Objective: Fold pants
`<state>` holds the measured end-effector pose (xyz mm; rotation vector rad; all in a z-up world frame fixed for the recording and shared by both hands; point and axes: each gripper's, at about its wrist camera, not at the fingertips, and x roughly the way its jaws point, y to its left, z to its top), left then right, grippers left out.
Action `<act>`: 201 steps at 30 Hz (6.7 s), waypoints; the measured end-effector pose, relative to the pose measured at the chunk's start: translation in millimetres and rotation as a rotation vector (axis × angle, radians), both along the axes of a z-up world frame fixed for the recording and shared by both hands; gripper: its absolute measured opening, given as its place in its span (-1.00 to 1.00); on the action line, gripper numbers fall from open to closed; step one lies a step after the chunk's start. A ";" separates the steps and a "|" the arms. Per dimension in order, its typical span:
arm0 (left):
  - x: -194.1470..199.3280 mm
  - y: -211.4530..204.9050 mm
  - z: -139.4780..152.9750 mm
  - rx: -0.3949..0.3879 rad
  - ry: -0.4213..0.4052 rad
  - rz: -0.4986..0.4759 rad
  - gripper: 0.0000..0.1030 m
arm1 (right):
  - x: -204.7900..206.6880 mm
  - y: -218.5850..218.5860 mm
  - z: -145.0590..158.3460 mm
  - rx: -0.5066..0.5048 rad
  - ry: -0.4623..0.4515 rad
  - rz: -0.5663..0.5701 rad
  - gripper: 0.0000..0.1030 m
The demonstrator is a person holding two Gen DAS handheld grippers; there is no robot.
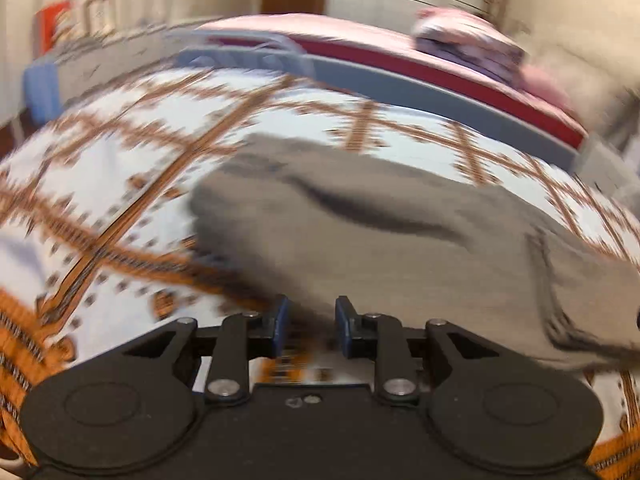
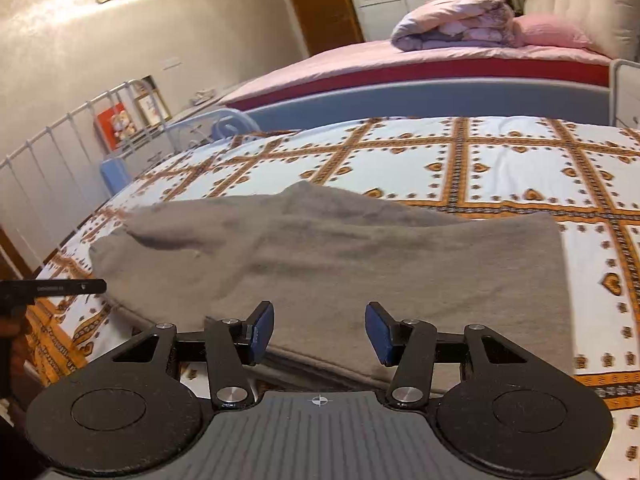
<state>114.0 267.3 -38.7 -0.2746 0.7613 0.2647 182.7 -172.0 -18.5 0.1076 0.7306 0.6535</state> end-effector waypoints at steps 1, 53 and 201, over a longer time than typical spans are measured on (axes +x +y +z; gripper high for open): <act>0.2 11.8 -4.0 -0.038 -0.014 0.016 -0.68 | -1.5 5.7 -0.6 -0.002 -0.003 0.012 -0.01; 27.9 78.5 -30.4 -0.235 -0.165 0.055 -0.48 | 10.4 92.7 -34.4 -0.135 -0.009 0.012 0.15; 95.2 -153.9 0.1 -0.002 -0.020 -0.364 0.56 | 16.7 -144.0 26.2 0.112 0.031 -0.326 0.74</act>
